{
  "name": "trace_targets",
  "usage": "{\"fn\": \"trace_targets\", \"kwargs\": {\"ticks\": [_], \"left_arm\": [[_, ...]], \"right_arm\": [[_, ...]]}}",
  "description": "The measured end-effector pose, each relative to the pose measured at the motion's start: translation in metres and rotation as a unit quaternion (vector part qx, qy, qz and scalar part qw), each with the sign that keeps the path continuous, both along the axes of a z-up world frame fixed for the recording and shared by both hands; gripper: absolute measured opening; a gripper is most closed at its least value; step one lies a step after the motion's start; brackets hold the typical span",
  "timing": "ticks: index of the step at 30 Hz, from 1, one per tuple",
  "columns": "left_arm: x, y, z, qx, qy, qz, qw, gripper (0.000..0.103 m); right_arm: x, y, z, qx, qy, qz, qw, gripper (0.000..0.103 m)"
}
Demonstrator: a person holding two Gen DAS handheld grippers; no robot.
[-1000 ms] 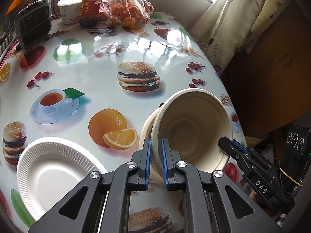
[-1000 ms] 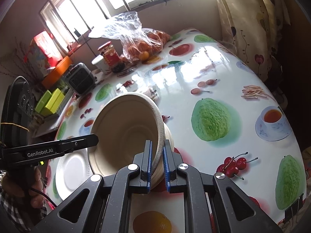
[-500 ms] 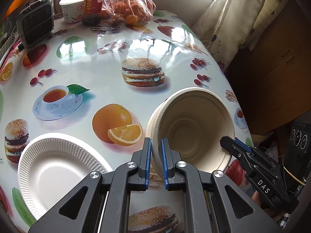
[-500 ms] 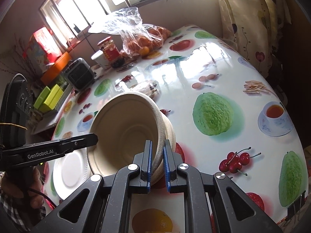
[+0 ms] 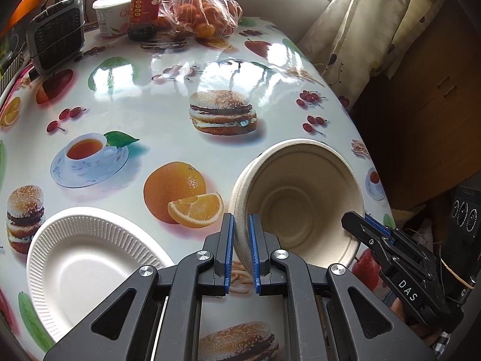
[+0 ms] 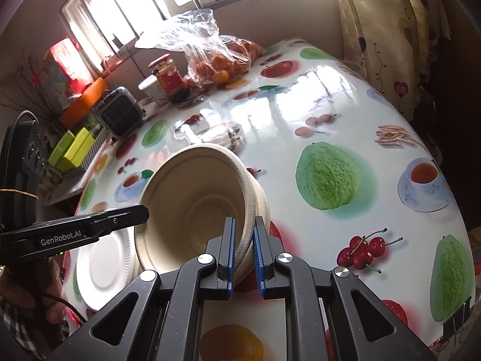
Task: Organize plates and bowls
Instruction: 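Lower the left tool's bowl toward the bowl below while the right holds its bowl, then open the left tool to drop its bowl into the other bowl while the right opens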
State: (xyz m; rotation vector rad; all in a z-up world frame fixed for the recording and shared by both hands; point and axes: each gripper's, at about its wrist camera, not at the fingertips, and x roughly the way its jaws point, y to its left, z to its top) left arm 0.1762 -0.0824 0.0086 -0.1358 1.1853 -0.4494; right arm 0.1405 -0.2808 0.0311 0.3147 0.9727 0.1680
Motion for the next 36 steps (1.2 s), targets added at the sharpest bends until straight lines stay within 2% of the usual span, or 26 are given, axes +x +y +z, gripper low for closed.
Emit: {"fn": "trace_targets", "kwargs": {"ticks": [28, 32, 36], "left_arm": [[0.0005, -0.0001, 0.0, 0.001, 0.0, 0.003, 1.0, 0.011], [0.0003, 0.0, -0.0012, 0.002, 0.0, 0.004, 1.0, 0.012], [-0.0002, -0.0012, -0.0014, 0.005, -0.002, 0.003, 1.0, 0.014]], "right_arm": [[0.0028, -0.0046, -0.001, -0.002, 0.0, -0.004, 1.0, 0.013], [0.004, -0.0066, -0.0017, -0.002, 0.002, -0.006, 1.0, 0.022], [0.0022, -0.0076, -0.0027, -0.001, 0.002, -0.008, 1.0, 0.024]]}}
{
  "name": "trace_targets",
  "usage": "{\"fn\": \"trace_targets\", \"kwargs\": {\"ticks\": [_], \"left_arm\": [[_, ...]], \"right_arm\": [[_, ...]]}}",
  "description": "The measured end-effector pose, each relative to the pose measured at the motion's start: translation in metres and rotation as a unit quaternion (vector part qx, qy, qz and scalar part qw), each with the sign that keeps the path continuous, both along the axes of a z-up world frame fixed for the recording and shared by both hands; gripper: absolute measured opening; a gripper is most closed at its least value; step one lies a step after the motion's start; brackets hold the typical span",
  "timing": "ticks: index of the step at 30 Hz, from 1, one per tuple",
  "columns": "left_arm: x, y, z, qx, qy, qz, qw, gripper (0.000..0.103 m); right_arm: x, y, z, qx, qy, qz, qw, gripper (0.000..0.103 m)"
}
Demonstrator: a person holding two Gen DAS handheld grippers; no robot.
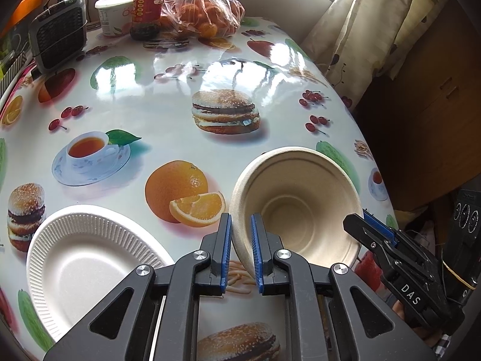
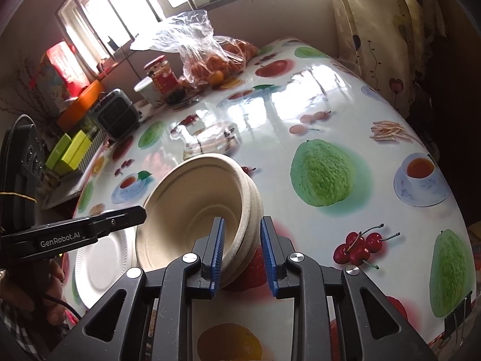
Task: Organize plates and bowls
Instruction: 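Open the left tool to drop its bowl into the other bowl while the right opens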
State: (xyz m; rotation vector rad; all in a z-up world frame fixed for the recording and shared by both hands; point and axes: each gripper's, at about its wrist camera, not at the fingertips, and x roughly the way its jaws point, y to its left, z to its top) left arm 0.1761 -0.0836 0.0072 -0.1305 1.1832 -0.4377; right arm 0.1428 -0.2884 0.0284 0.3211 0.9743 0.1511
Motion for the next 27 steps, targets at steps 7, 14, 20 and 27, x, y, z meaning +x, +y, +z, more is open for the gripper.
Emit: {"fn": "trace_targets", "kwargs": {"ticks": [7, 14, 20, 27], "left_arm": [[0.0, -0.001, -0.001, 0.0, 0.001, 0.0, 1.0, 0.02], [0.0, -0.002, -0.002, -0.001, 0.0, 0.0, 1.0, 0.025], [-0.003, 0.0, 0.0, -0.002, -0.014, 0.005, 0.9999, 0.036], [-0.013, 0.001, 0.009, 0.036, -0.071, 0.011, 0.9968, 0.037]], "right_arm": [[-0.001, -0.002, 0.0, 0.001, -0.001, -0.003, 1.0, 0.028], [0.0, -0.002, 0.0, 0.001, -0.001, -0.003, 1.0, 0.033], [-0.003, -0.007, -0.002, 0.011, -0.001, -0.009, 1.0, 0.043], [-0.009, -0.01, -0.002, 0.013, -0.008, -0.012, 1.0, 0.045]]}}
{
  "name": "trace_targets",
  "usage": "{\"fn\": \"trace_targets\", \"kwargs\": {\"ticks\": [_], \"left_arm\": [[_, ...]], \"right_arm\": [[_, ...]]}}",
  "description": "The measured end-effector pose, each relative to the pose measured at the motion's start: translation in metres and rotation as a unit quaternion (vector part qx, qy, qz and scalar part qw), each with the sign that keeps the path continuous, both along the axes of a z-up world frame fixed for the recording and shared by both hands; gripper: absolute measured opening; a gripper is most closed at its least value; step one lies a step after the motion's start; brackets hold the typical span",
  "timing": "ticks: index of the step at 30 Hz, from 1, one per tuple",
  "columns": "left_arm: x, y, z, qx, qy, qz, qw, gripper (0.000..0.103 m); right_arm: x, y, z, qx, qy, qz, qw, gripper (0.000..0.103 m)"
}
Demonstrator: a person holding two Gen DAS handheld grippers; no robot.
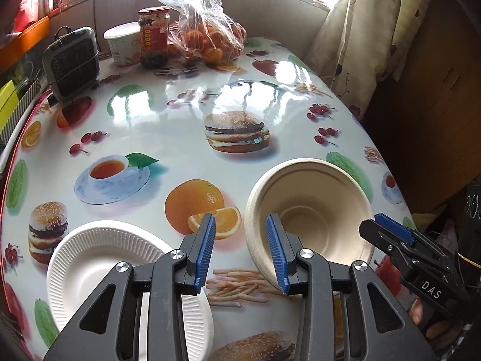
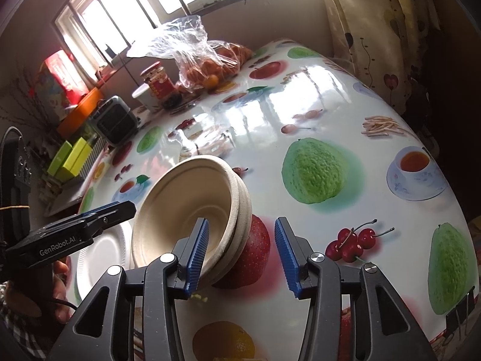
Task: Organize plates and bowls
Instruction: 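Open the left tool to drop its bowl into the other bowl while the right opens, then move both open tools to opposite sides of the nested kraft bowls' rim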
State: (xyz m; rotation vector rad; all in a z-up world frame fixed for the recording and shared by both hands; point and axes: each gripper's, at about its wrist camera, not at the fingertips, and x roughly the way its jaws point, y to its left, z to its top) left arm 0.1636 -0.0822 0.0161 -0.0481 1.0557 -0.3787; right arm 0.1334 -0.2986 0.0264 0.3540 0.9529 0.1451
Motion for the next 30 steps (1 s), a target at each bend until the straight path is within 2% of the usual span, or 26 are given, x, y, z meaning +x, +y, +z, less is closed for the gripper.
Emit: {"fn": "trace_targets", "kwargs": {"ticks": [7, 16, 19, 23, 30], "left_arm": [[-0.006, 0.006, -0.002, 0.002, -0.014, 0.015, 0.9998, 0.037], [-0.017, 0.001, -0.002, 0.022, -0.054, 0.015, 0.9982, 0.037], [-0.018, -0.001, -0.002, 0.029, -0.06, 0.01, 0.9977, 0.044], [-0.017, 0.0, -0.005, 0.007, -0.051, 0.002, 0.9987, 0.045], [-0.014, 0.002, -0.009, -0.027, -0.031, 0.004, 0.9991, 0.045]], "right_arm": [[-0.009, 0.001, -0.002, 0.001, -0.02, 0.013, 1.0, 0.046], [-0.012, 0.006, -0.003, -0.01, -0.044, 0.028, 0.999, 0.048], [-0.01, 0.005, -0.006, -0.014, -0.043, 0.028, 0.999, 0.048], [-0.01, 0.005, -0.007, -0.012, -0.043, 0.028, 0.999, 0.052], [-0.009, 0.005, -0.009, -0.004, -0.04, 0.031, 0.999, 0.052]]}}
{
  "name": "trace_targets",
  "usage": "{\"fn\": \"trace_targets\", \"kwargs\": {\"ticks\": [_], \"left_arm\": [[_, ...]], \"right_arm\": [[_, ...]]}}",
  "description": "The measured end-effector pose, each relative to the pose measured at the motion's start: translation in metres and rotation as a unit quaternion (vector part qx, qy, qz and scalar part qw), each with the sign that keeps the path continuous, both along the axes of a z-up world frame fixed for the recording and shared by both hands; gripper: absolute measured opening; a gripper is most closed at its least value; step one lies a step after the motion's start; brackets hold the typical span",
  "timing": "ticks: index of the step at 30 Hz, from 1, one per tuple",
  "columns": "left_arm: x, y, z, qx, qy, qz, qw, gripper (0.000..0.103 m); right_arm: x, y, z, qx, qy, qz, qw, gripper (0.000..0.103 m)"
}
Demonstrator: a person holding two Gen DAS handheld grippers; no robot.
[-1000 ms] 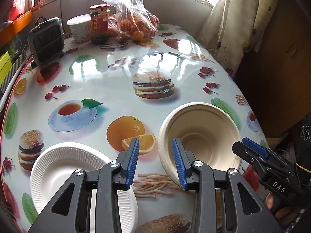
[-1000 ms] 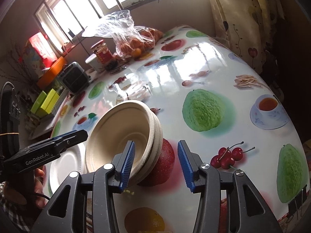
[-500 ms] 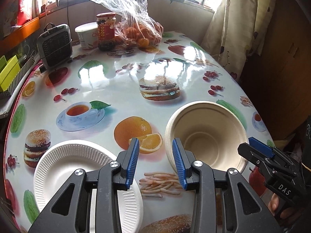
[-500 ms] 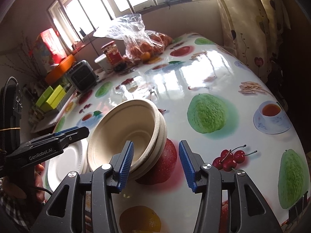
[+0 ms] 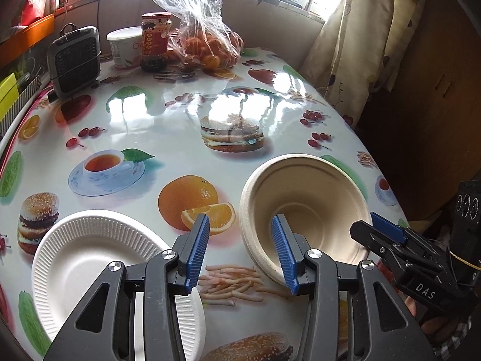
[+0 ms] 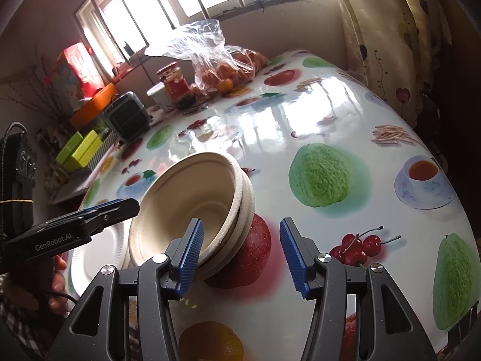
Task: Organize plates and bowls
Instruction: 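Move both open tools to opposite sides of the nested kraft bowls' rim, then close the left tool on the bowl rim while the right closes on it too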
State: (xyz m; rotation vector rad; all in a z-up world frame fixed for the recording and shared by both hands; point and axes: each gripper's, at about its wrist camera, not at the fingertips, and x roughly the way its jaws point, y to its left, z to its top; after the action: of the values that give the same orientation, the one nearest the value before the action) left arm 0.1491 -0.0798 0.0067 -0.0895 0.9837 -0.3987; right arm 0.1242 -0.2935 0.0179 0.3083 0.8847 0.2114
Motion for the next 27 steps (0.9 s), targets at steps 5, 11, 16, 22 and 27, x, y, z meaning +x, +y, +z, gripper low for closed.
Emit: {"fn": "trace_targets", "kwargs": {"ticks": [5, 11, 16, 22, 27], "left_arm": [[0.001, -0.002, -0.003, -0.002, 0.008, 0.0, 1.0, 0.045], [0.003, 0.0, -0.006, -0.012, 0.02, 0.006, 0.9997, 0.045], [0.004, -0.001, -0.01, -0.017, 0.031, 0.005, 0.9993, 0.045], [0.005, -0.003, -0.011, -0.016, 0.033, 0.004, 0.9993, 0.043], [0.005, -0.004, -0.012, -0.017, 0.037, 0.002, 0.9992, 0.034]], "right_arm": [[0.001, 0.003, 0.0, 0.001, -0.001, 0.005, 1.0, 0.053], [0.002, 0.005, 0.001, 0.004, -0.001, 0.011, 1.0, 0.052], [0.004, 0.008, 0.0, 0.008, 0.002, 0.016, 1.0, 0.044], [0.005, 0.008, 0.001, 0.011, 0.002, 0.014, 1.0, 0.038], [0.005, 0.008, 0.001, 0.011, 0.003, 0.014, 1.0, 0.033]]}}
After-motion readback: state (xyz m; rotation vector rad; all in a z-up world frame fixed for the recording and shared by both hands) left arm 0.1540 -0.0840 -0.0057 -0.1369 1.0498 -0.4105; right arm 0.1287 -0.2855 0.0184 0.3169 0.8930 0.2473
